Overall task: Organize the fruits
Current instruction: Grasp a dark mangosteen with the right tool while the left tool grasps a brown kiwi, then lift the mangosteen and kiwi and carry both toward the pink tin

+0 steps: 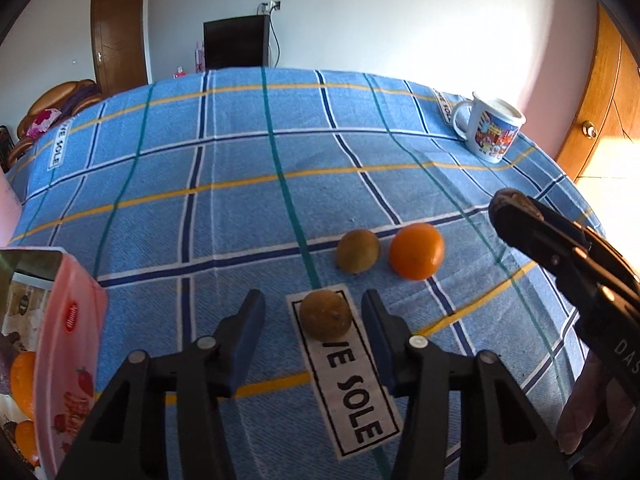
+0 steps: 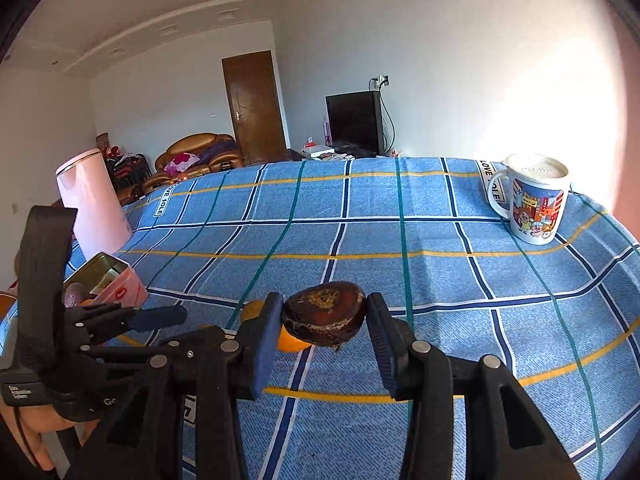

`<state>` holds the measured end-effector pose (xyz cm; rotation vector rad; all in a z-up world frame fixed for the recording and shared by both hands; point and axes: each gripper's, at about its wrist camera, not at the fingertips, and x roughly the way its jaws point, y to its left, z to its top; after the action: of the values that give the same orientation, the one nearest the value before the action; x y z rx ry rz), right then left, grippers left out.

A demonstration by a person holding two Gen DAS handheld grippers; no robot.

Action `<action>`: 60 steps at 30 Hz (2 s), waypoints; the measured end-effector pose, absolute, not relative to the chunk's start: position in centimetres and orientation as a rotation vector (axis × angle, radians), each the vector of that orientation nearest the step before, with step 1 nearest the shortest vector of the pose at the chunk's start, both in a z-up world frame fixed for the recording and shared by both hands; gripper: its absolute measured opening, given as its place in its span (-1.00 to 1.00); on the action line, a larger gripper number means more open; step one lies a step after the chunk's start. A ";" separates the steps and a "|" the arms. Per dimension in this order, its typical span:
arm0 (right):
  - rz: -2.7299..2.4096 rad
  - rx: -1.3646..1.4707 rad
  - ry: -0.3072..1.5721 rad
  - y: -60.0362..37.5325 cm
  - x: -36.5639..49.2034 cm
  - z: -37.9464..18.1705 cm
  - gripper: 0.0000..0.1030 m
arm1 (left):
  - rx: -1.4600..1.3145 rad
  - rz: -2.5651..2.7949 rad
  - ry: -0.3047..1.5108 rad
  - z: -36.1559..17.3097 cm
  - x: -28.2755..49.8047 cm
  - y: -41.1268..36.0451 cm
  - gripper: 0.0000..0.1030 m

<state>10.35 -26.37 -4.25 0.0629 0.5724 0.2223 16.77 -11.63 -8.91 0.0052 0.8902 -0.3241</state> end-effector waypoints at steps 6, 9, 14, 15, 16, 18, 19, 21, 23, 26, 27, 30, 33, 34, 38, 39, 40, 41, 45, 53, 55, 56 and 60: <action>0.220 0.055 0.576 -26.2 10.4 -4.2 -0.13 | -0.023 -0.345 0.895 -8.9 16.8 -11.3 -0.46; 0.222 0.061 0.562 -26.4 10.2 -4.1 -0.13 | -0.034 -0.354 0.877 -8.7 16.7 -11.1 -0.46; 0.238 0.070 0.536 -26.6 9.8 -3.9 -0.13 | -0.034 -0.336 0.803 -7.8 15.7 -10.6 -0.46; 0.243 0.072 0.529 -26.6 9.7 -3.8 -0.13 | -0.035 -0.330 0.787 -7.6 15.6 -10.5 -0.46; 0.250 0.072 0.523 -26.6 9.6 -3.8 -0.13 | -0.038 -0.328 0.771 -7.4 15.4 -10.4 -0.46; 0.263 0.069 0.511 -26.6 9.4 -3.7 -0.13 | -0.042 -0.322 0.748 -7.2 15.1 -10.2 -0.46; 0.267 0.067 0.504 -26.5 9.3 -3.6 -0.13 | -0.044 -0.320 0.738 -7.1 15.0 -10.1 -0.46; 0.271 0.062 0.495 -26.4 9.1 -3.5 -0.13 | -0.049 -0.310 0.723 -6.9 14.9 -9.9 -0.46; 0.274 0.060 0.487 -26.3 8.9 -3.5 -0.13 | -0.053 -0.306 0.707 -6.7 14.8 -9.8 -0.46; 0.281 0.061 0.473 -26.4 8.7 -3.3 -0.13 | -0.057 -0.295 0.683 -6.5 14.5 -9.6 -0.46; 0.284 0.062 0.469 -26.4 8.6 -3.3 -0.13 | -0.058 -0.294 0.675 -6.4 14.4 -9.5 -0.46; 0.289 0.060 0.459 -26.3 8.5 -3.2 -0.13 | -0.055 -0.284 0.650 -6.2 13.9 -9.4 -0.46; 0.291 0.056 0.452 -26.2 8.3 -3.2 -0.13 | -0.045 -0.275 0.625 -5.9 13.6 -9.6 -0.46; 0.292 0.056 0.449 -26.2 8.2 -3.2 -0.13 | -0.041 -0.272 0.617 -5.8 13.5 -9.6 -0.46; 0.297 0.054 0.434 -26.2 8.0 -3.0 -0.13 | -0.031 -0.261 0.589 -5.6 13.0 -9.6 -0.46; 0.298 0.054 0.430 -26.2 7.9 -3.0 -0.13 | -0.029 -0.260 0.583 -5.5 13.0 -9.6 -0.46; 0.298 0.054 0.427 -26.2 7.8 -3.0 -0.13 | -0.027 -0.257 0.578 -5.5 12.9 -9.5 -0.46; 0.299 0.053 0.424 -26.2 7.8 -3.0 -0.13 | -0.026 -0.253 0.571 -5.4 12.8 -9.5 -0.46; 0.304 0.051 0.410 -26.3 7.5 -2.9 -0.13 | -0.025 -0.241 0.544 -5.2 12.3 -9.4 -0.46; 0.307 0.040 0.374 -26.1 6.9 -2.7 -0.13 | 0.012 -0.214 0.476 -4.6 11.1 -9.7 -0.46; 0.308 0.036 0.366 -26.1 6.7 -2.6 -0.13 | 0.021 -0.212 0.464 -4.6 11.0 -9.8 -0.46; 0.307 0.034 0.362 -26.1 6.7 -2.6 -0.13 | 0.025 -0.212 0.462 -4.5 10.9 -9.8 -0.46; 0.304 0.024 0.349 -25.9 6.4 -2.5 -0.13 | 0.028 -0.205 0.445 -4.4 10.6 -9.8 -0.46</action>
<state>6.37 -25.95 -2.54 0.0238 0.3489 0.3040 10.61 -9.82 -4.43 0.0277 0.4446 -0.2046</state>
